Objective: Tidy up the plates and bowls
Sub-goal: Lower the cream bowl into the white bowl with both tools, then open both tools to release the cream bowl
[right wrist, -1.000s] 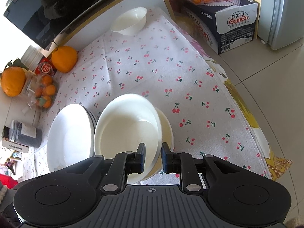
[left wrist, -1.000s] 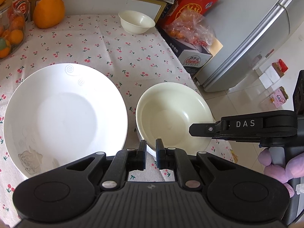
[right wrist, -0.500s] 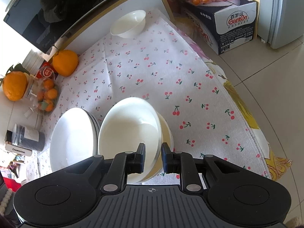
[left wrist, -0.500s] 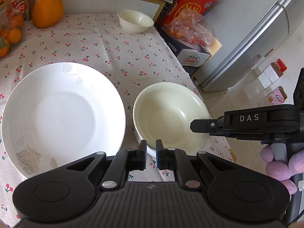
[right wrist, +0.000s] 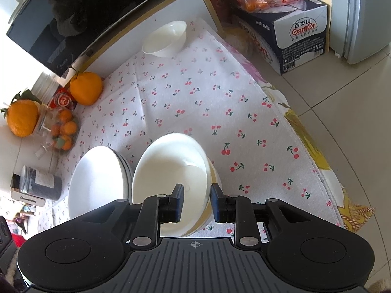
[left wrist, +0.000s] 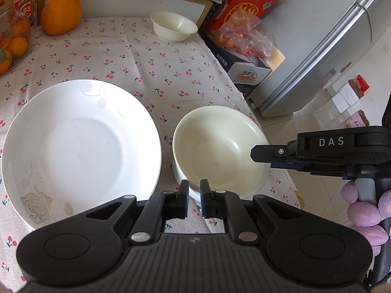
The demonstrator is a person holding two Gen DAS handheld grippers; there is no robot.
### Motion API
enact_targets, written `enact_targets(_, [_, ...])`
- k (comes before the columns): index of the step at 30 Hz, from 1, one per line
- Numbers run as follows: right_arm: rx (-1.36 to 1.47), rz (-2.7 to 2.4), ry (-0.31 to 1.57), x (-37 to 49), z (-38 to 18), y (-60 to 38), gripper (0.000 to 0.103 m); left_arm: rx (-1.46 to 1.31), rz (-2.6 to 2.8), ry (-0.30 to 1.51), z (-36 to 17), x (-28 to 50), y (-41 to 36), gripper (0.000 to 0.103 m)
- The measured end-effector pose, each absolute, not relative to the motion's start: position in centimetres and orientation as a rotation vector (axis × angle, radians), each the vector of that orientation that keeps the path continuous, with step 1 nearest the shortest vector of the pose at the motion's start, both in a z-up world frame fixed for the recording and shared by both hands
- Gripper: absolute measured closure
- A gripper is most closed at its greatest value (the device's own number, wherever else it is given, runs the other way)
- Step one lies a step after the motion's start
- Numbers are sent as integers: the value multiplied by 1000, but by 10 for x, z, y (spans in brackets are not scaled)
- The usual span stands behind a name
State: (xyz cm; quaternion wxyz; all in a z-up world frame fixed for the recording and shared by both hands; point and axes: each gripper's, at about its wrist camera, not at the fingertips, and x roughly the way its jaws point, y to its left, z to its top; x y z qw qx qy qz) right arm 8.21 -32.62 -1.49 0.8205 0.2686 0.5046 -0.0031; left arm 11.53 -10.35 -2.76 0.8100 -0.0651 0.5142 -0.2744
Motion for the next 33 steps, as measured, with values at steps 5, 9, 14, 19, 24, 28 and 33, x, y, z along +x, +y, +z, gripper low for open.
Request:
enact_targets(5, [572,-10,1059,81,-11,-327,78,-139,-585,1099,-28,115,-104,94])
enact_targets(9, [570,-14,1046,80,-9,-328,77,-136,-587,1099,-29,114,-104,94])
enact_targets(14, [577,-16,1032,80,-6,-331,76,-129,-586,1097,-31,114,-103,94])
enact_targets(19, [571,-16,1018,80,-4,-331,76,-123,-597,1089,-29,113,-104,93])
enact_targets(24, [573,-8,1010,81,-2,-330,74,-120,-608,1067,-24,112,-104,76])
enact_targets(28, [576,-4,995,80,0,-331,64,-116,-614,1051,-21,111,-102,65])
enact_targets(33, [588,-1,985,80,1,-331,56,-116,-631,1038,-17,110,-103,51])
